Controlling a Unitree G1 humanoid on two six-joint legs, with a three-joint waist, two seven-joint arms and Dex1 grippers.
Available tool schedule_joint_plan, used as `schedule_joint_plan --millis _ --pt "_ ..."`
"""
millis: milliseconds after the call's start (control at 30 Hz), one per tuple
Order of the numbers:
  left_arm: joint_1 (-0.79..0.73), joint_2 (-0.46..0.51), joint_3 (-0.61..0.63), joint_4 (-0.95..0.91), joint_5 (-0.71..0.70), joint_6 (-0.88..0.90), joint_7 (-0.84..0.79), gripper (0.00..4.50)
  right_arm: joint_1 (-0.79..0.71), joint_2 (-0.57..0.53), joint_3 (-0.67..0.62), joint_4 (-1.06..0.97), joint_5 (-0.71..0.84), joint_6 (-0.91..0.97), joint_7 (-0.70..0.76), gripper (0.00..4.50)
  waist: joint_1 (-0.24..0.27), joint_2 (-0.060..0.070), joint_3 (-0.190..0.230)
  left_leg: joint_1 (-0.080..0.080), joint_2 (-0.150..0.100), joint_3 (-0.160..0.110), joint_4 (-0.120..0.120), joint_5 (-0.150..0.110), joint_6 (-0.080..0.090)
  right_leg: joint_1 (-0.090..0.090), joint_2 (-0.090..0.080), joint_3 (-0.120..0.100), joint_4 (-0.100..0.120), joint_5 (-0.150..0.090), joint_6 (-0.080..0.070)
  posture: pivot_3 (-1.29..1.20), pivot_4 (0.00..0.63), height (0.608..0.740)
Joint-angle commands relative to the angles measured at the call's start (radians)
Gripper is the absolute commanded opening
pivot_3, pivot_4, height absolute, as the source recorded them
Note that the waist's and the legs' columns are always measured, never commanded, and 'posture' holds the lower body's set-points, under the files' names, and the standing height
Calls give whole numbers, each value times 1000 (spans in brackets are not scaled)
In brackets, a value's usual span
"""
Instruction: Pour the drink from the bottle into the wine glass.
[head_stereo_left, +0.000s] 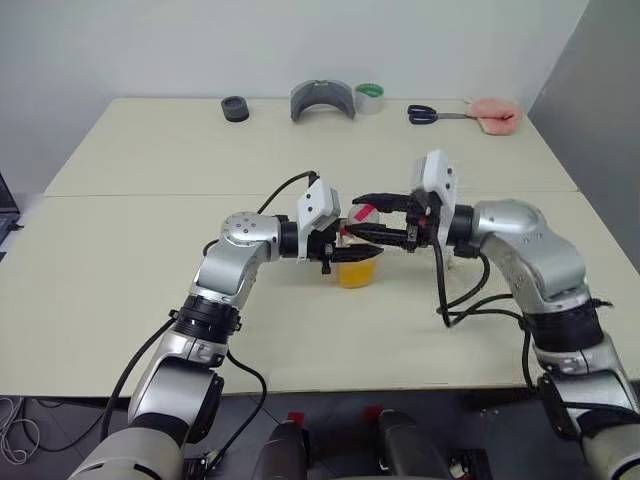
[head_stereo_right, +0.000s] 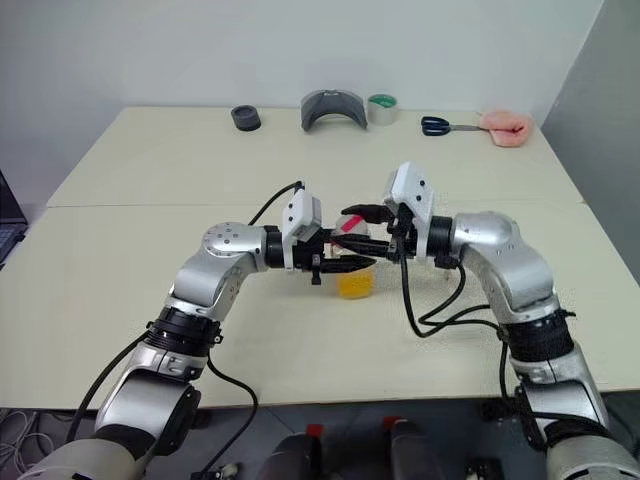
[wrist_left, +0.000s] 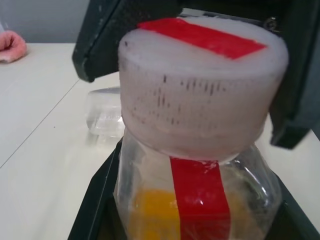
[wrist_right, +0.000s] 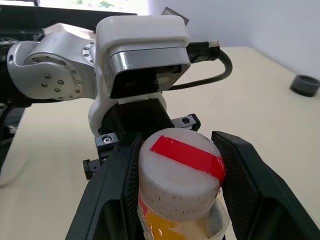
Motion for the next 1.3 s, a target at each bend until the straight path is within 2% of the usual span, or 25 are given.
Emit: schedule_joint_plan --millis 33,67,200,400,533,767,967,1300 --pt "-27 2 19 -52 -20 -13 -3 1797 -18 -15 -60 47 11 1 -7 1882 3 0 0 0 0 0 0 0 0 0 -1 0 0 0 0 0 150 740" --pt "-24 5 21 -57 -21 -11 -1 1797 -12 -24 -79 25 21 8 -19 2593 3 0 0 -1 -1 0 1 0 0 0 -1 0 0 0 0 0 150 740" --pt "-12 11 23 -68 -23 -8 5 1797 52 -66 -144 -129 46 48 -83 3878 7 0 0 -1 -1 0 1 0 0 0 -2 0 0 0 0 0 150 740" --pt "-1 8 21 -76 -25 -8 12 1796 215 -87 -176 -426 53 106 -218 3914 9 0 0 -1 -1 1 1 0 0 -1 -2 1 0 0 0 0 150 740" --pt "-8 1 19 -63 -24 -14 9 1796 275 -27 -129 -542 21 127 -344 3914 2 0 0 -1 0 1 0 0 0 -1 -1 1 1 0 0 0 150 740" --pt "-16 -5 22 -52 -26 -15 6 1796 275 11 -101 -560 -42 115 -452 3914 7 0 0 -1 -1 1 1 0 0 -1 -1 1 0 0 0 0 150 740" --pt "-30 -9 24 -40 -27 -13 6 1796 260 0 -45 -525 -122 67 -458 3914 6 0 0 -1 -1 1 1 0 0 -1 -1 1 0 0 0 0 150 740" --pt "-25 -5 23 -53 -27 -7 7 1796 264 4 -62 -488 -149 46 -466 3914 6 0 0 -1 -1 1 1 0 0 -1 -1 1 0 0 0 0 150 740"
